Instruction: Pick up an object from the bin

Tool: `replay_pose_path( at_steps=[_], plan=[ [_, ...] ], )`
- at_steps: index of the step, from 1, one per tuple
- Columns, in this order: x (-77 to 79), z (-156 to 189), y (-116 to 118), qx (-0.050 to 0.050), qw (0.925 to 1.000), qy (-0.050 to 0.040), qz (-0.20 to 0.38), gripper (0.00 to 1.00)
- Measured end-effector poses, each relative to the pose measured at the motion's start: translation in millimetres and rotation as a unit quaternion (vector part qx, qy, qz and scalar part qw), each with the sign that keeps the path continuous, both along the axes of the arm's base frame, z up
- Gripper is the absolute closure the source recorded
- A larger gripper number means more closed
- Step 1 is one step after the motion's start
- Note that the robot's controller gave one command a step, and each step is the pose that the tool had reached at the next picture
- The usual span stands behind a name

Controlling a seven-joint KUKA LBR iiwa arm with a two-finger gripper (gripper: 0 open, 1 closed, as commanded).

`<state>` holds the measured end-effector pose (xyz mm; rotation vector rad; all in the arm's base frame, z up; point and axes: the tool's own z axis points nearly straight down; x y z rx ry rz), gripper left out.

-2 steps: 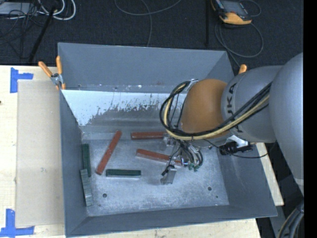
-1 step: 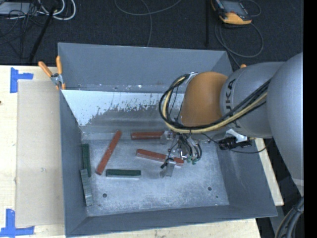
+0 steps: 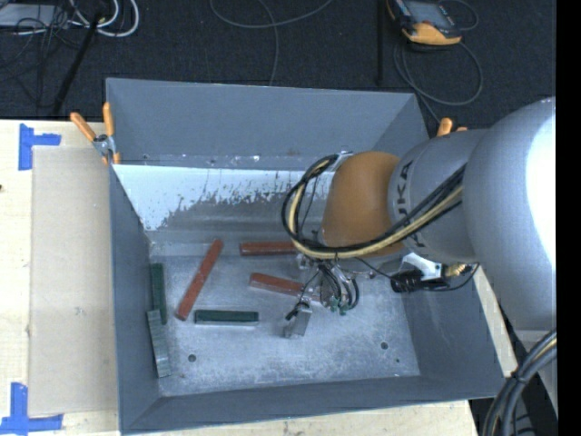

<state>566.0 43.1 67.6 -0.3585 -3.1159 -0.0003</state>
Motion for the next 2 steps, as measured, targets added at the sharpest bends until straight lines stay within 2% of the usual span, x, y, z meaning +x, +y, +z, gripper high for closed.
replay_pose_path(
  at_steps=[1, 2],
  plan=[
    [0.0, -0.5, 0.2, 0.000, 1.0000, -0.0018, 0.002, 0.00],
    [0.3, 0.0, 0.3, -0.001, 1.0000, -0.0023, 0.002, 1.00]
  ],
)
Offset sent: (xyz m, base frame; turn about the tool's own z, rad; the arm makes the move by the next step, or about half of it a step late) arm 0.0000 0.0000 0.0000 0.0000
